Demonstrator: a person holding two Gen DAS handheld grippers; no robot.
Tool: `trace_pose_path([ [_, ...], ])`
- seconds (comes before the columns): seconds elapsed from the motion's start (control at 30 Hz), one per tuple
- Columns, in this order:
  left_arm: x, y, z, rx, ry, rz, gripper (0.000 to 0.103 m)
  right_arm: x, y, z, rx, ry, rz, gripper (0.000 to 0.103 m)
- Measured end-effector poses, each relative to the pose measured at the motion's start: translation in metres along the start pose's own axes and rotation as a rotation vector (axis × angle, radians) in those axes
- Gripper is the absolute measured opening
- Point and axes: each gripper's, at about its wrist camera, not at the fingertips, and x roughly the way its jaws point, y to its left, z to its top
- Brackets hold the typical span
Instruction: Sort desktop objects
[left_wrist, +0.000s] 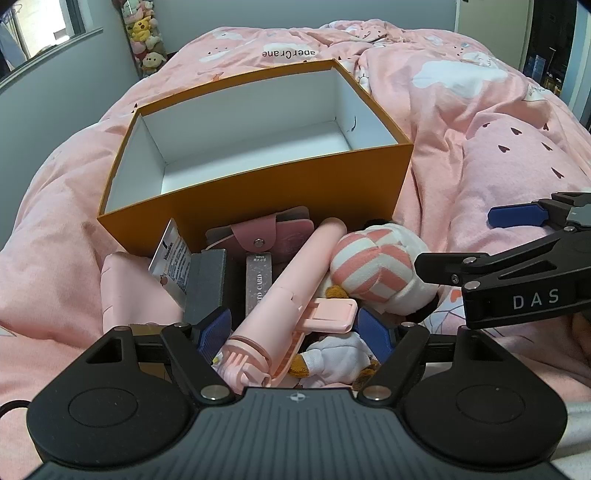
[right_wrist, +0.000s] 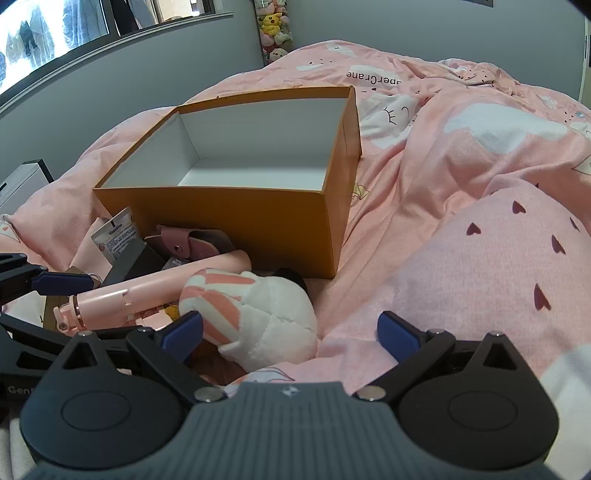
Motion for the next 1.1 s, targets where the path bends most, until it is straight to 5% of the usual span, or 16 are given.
trace_pose_path([
  [1.1, 0.0005, 0.0019, -0.0013, -0.007, 0.000, 0.002, 0.088, 0.0011, -0.0015, -0.0012, -0.002, 0.004, -0.001, 0.101],
])
